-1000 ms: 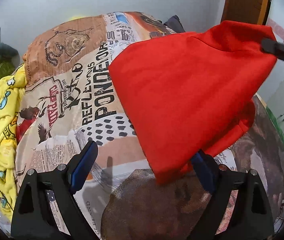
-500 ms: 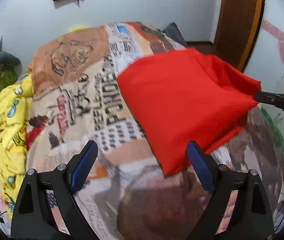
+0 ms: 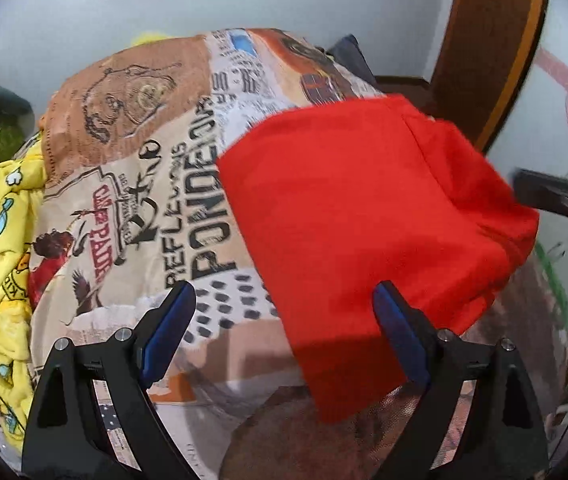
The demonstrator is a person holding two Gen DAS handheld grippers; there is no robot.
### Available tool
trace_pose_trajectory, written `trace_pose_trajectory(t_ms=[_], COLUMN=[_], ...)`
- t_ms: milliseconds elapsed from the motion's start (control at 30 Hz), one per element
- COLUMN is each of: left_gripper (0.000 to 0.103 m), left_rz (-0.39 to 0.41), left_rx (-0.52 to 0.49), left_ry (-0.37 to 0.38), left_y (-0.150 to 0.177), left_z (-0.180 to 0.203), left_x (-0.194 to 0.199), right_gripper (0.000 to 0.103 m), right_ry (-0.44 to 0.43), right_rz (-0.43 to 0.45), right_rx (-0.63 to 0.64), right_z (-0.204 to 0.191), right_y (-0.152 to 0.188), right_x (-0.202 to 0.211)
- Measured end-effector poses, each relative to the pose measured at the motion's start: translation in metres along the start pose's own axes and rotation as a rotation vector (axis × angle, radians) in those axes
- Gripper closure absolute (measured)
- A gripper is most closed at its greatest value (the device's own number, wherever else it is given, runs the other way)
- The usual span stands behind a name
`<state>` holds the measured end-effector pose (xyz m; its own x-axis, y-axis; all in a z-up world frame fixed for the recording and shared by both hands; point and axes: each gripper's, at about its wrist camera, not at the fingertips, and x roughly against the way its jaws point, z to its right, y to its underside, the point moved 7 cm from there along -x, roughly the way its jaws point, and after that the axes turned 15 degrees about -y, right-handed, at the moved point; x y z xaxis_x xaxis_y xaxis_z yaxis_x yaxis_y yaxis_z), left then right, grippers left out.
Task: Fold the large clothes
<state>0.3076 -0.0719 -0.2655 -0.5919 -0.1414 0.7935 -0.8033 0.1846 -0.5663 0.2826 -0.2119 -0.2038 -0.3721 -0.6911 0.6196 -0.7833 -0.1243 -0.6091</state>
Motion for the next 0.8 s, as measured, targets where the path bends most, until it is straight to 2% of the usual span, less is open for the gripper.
trace_pose_trajectory(t_ms=[133,267,467,500,567,600,700,800], left_gripper=[0.012,0.012,0.012,0.012,0.012,0.012,0.012,0.012], left_rz=[-0.001,-0.004,-0.003,-0.001,0.005,0.009,0.015,0.026], left_rx=[-0.018,-0.010,-0.002,-0.001,-0.004,-0.008,-0.011,0.004], left_ry=[0.012,0.026,0.026,0.024,0.015,0.010,-0.001,-0.015], left_y=[0.009,0.011,0.013,0.013,0.013,0.013,0.008,-0.002], left_z=[0.004,0.002,0.002,0.002,0.002,0.002,-0.001,-0.009], left_x=[-0.002,-0.001,-0.001,-0.001,0.000,0.001,0.005,0.007], right_gripper=[0.093,0.093,0.092,0.089,0.075,0.074,0.073,0.061], right_ry=[0.043,0.076,0.258,0.299,0.348,0.375,0.371,0.361], right_rz=[-0.065,-0.070,-0.066,-0.075,-0.079,-0.080,-0.089,-0.080], right_rx=[-0.023,-0.061,-0.064,-0.067,-0.075,-0.082,-0.087,-0.087], right_z=[0.020,0.039,0.081,0.090,0.102,0.107,0.108,0.101], right_y=[0.004,0.007,0.017,0.022,0.028,0.032,0.038,0.035], right_x=[-0.030,-0.029,-0.008,-0.003,0.006,0.013,0.028,0.041])
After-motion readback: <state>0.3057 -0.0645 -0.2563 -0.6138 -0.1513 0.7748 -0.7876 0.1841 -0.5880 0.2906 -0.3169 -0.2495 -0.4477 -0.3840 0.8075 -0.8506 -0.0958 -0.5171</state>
